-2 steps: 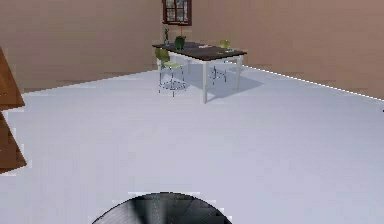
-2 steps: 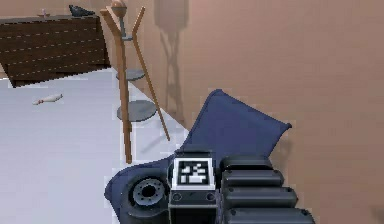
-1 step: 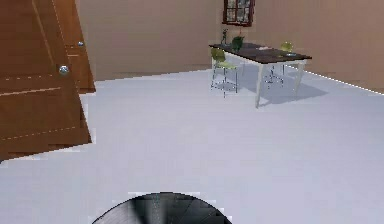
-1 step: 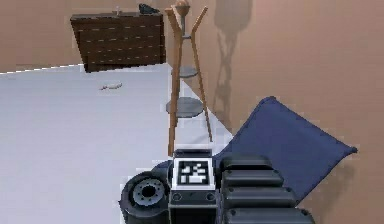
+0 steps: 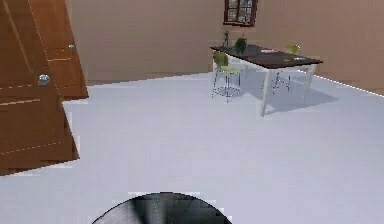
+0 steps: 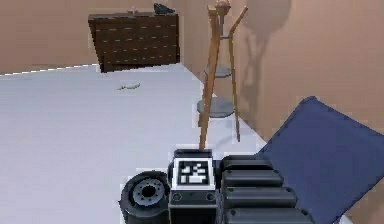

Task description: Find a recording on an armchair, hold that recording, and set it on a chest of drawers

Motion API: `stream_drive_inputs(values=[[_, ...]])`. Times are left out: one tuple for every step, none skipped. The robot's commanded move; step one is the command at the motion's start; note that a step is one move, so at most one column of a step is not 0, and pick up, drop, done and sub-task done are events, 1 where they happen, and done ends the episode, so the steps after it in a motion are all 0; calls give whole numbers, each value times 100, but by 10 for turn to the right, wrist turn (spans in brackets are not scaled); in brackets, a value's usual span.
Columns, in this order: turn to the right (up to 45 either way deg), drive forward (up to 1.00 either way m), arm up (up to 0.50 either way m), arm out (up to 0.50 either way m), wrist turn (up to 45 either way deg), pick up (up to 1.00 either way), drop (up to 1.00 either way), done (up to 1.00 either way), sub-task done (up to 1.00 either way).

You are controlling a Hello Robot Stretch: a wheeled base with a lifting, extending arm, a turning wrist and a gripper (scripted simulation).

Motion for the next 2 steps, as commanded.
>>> stream_drive_inputs(values=[[450,0,0,0,0,0,0,0,0],[210,0,0,0,0,0,0,0,0]])
